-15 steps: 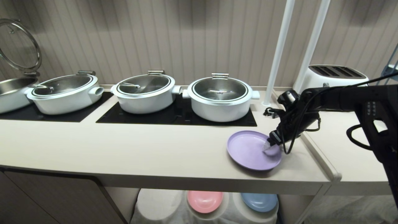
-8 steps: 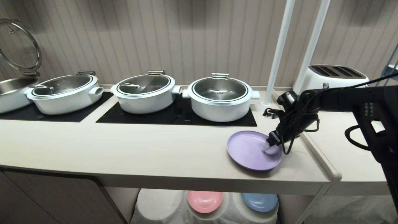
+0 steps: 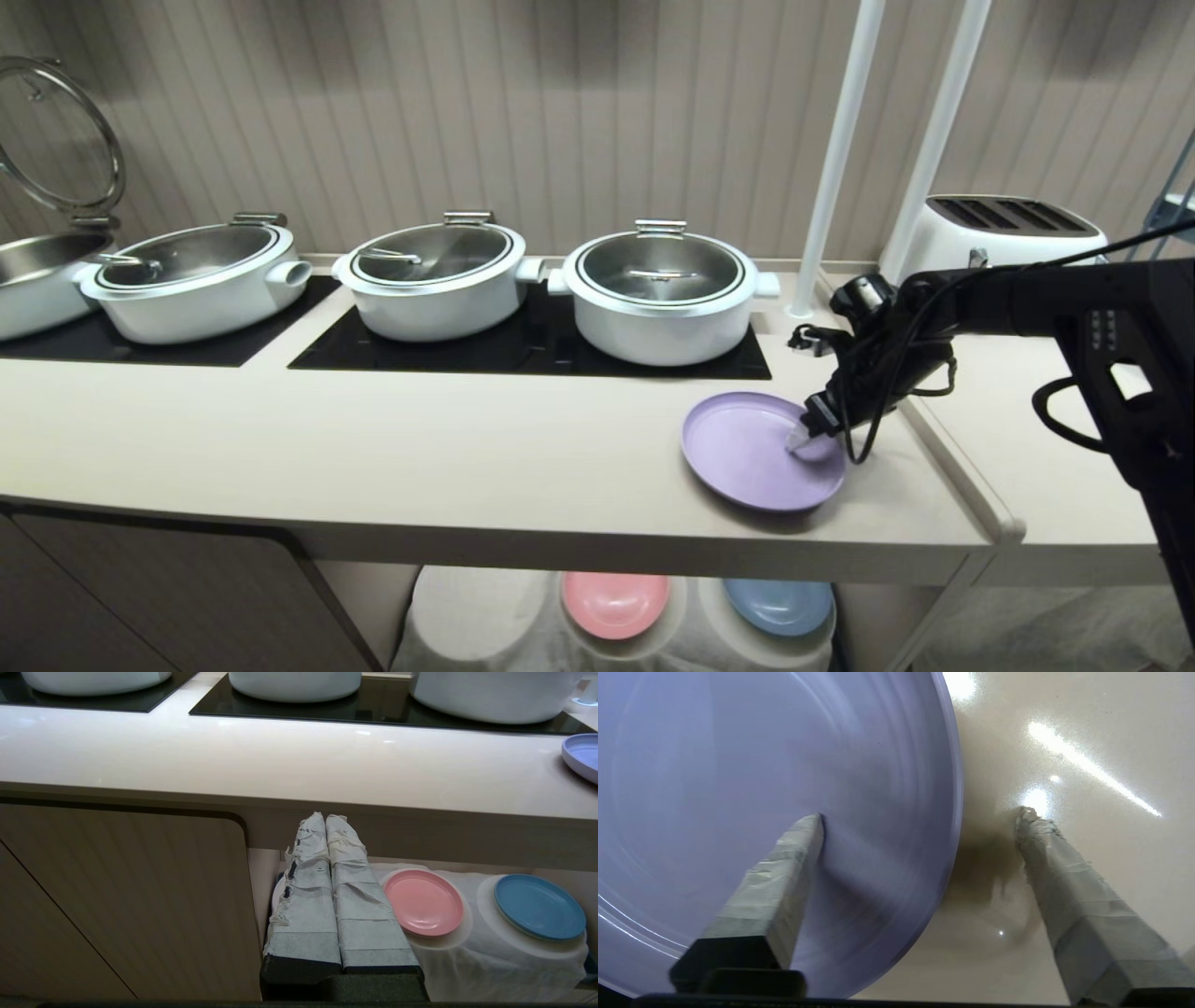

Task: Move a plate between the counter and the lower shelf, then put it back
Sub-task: Pick up the plate

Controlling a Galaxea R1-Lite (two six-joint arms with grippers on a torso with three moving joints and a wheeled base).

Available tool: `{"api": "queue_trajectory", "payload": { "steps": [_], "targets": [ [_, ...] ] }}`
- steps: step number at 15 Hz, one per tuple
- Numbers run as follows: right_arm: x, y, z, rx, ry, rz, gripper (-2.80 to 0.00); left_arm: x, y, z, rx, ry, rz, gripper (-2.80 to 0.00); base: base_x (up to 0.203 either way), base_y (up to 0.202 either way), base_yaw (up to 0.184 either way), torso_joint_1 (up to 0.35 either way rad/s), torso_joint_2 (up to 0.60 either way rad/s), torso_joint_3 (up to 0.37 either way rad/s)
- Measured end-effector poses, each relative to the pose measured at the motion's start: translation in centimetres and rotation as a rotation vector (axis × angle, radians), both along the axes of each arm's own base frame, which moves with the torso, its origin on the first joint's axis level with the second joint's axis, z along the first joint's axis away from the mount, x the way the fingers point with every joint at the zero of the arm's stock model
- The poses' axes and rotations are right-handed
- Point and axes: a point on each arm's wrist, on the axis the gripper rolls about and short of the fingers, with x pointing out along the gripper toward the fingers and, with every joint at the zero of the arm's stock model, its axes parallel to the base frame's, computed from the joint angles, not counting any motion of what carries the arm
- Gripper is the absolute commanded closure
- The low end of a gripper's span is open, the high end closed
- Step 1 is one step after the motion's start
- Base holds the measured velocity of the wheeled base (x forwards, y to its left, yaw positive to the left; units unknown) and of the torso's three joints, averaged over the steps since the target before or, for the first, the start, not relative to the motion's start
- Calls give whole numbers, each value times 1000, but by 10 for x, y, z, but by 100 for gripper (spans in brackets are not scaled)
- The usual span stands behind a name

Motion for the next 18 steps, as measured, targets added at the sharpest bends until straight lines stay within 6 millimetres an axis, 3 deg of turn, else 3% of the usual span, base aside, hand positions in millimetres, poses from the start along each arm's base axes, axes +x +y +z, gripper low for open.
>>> {"api": "queue_trajectory", "payload": {
  "steps": [18],
  "targets": [
    [1,-6,11,13,-42,-29,0,0,0,0,0,0,0,0,0,0,0,0,0,0]
  ]
}}
